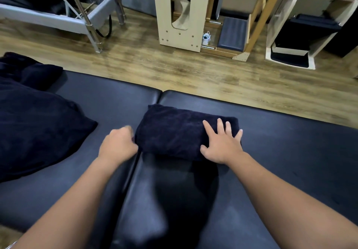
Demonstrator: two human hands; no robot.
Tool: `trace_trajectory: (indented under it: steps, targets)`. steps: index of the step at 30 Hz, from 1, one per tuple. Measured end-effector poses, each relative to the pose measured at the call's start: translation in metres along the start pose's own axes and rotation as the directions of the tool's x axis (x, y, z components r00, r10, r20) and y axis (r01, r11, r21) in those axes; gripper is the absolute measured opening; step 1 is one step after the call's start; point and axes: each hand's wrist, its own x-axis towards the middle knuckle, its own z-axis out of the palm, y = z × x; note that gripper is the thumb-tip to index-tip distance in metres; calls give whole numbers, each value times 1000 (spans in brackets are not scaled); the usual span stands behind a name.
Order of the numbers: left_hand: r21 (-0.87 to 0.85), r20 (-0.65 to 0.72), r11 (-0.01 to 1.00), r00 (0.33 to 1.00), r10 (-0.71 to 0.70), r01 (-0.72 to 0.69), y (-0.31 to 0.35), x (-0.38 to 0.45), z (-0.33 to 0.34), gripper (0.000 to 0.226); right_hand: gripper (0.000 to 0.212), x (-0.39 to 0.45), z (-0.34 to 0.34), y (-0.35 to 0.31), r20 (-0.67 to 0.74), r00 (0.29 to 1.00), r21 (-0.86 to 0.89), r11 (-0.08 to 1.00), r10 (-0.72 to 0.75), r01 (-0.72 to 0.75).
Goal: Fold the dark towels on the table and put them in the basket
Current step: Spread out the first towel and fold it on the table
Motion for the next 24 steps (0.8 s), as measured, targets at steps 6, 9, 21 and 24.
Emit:
trace_trajectory:
  steps: [6,9,21,24]
  targets:
    - [53,-95,997,994,57,-52,53,15,-2,42,95,1,-4,-16,19,1000,15,1000,1,-1]
    - [2,-60,996,994,-92,92,49,33,5,35,92,-1,3,-11,-18,1000,19,1000,-11,11]
    - [206,-260,871,834,487,-445,41,45,30,44,84,7,0,-5,-47,998,-28,998,-50,49]
    - [271,110,883,924,367,-383,45,45,39,77,84,9,-3,-5,-42,999,44,999,-4,6]
